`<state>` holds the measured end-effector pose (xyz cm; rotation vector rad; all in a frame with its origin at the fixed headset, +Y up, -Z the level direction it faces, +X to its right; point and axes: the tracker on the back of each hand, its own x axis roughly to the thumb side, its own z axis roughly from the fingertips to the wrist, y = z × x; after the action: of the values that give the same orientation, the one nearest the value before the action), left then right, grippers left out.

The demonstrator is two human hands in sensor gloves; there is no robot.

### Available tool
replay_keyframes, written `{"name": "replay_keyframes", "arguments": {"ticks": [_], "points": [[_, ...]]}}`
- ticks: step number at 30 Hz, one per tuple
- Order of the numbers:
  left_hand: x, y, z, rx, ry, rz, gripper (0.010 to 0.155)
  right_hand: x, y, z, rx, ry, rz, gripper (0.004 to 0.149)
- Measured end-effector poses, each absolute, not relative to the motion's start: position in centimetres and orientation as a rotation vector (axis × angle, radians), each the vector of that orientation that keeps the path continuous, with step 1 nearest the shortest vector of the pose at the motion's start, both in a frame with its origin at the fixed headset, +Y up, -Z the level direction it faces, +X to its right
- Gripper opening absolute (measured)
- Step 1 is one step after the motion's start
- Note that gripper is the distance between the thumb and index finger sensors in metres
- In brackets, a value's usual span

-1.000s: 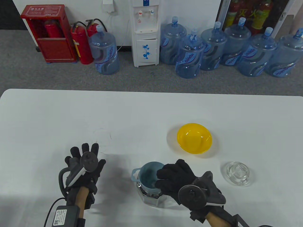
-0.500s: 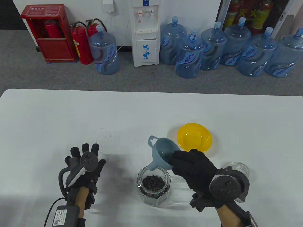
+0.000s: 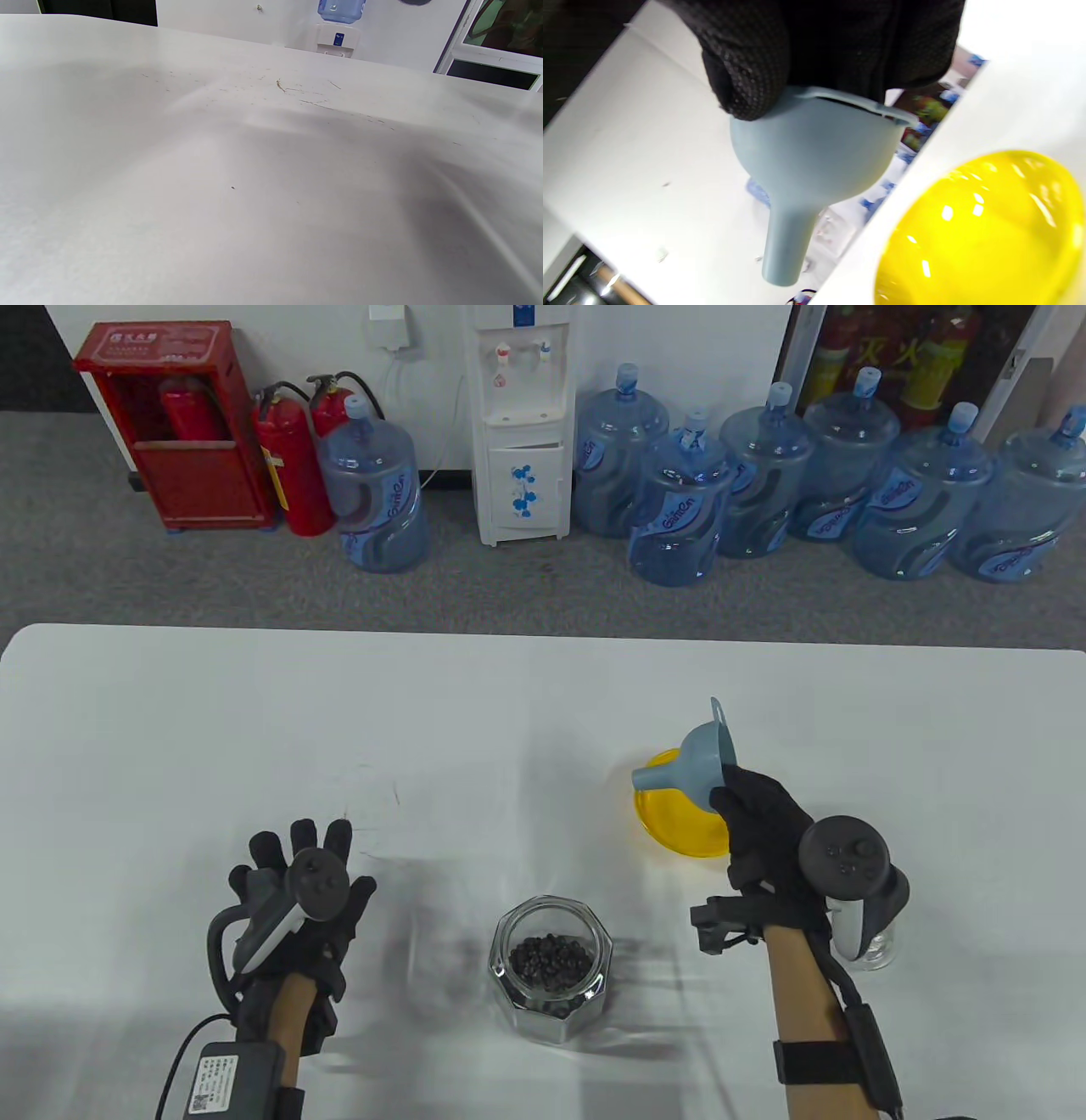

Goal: Transfer coffee beans through funnel into glass jar

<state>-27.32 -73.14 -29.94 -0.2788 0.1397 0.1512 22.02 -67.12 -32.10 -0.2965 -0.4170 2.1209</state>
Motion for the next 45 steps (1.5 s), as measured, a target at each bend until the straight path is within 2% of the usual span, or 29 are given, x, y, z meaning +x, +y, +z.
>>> {"name": "replay_keyframes", "arguments": {"ticks": [8,15,20,24,36,40,45], "points": [[-27.3,-73.1,-30.0,-0.282,0.134,0.151,0.068,22.2,-69.8,-34.6,-0.533,-0.258,2.200,0.036],[-27.3,-73.1,-30.0,-0.283,0.133,0.147,0.068,22.1,-71.6,-35.6,-0.537,-0.170,2.235,0.037],[-27.3,-73.2,-30.1,-0.285,0.135,0.144,0.068,21.7,-71.9,-35.9,-0.508,-0.148,2.301,0.042],[-27.3,-73.2,-30.1,-0.287,0.136,0.144,0.068,22.0,-71.5,-35.6,-0.434,-0.159,2.438,0.056],[-27.2,-73.2,-30.1,-0.276,0.127,0.145,0.069,28.0,-66.9,-31.6,-0.334,-0.370,2.510,0.063],[-27.2,-73.2,-30.0,-0.277,0.126,0.144,0.069,30.3,-66.4,-30.0,-0.372,-0.313,2.630,0.067],[-27.0,-73.3,-30.0,-0.278,0.121,0.140,0.069,32.3,-67.2,-28.3,-0.374,-0.207,2.687,0.071]]}}
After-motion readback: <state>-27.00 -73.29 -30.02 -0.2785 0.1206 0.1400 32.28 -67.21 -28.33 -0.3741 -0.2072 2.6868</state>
